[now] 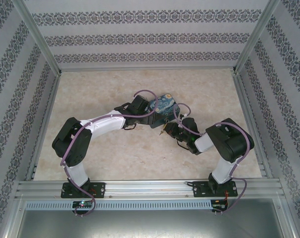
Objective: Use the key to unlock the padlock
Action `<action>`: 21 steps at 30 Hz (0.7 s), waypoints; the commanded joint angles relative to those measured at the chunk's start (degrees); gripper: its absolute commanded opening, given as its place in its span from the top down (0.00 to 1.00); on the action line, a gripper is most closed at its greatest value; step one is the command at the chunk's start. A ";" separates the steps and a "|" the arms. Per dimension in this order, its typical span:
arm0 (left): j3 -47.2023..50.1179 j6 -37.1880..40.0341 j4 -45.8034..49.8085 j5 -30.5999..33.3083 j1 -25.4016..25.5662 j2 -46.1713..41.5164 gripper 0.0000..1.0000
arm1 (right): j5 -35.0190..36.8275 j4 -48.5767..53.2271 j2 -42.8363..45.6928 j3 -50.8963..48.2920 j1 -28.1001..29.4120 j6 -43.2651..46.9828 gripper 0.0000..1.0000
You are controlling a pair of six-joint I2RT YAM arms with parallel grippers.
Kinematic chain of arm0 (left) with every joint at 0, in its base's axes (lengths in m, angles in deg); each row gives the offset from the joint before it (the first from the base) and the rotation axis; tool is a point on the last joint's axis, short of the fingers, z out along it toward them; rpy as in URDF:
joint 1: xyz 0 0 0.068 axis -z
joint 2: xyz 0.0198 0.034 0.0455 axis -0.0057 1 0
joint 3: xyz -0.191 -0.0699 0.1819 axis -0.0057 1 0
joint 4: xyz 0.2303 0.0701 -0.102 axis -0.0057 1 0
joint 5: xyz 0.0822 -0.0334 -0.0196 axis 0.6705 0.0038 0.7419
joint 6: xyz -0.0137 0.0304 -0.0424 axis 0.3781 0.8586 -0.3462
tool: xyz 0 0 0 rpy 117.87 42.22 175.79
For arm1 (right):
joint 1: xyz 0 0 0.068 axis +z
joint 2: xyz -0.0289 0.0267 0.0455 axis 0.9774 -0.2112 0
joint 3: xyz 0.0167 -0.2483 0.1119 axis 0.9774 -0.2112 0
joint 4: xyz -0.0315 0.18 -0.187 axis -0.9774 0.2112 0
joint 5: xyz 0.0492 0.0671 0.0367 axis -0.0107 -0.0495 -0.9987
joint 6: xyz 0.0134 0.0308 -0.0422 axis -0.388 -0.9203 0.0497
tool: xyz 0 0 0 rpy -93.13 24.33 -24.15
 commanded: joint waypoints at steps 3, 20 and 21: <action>2.59 1.68 6.77 0.85 0.74 2.84 0.00 | 0.19 -0.74 -0.72 0.37 -2.75 0.07 1.00; 1.45 3.11 8.35 -1.39 0.67 4.19 0.03 | -3.45 1.99 -1.90 5.92 -6.53 0.85 1.00; 1.41 3.09 8.40 -1.48 0.69 4.20 0.03 | -3.64 2.70 -1.99 6.24 -6.89 1.42 1.00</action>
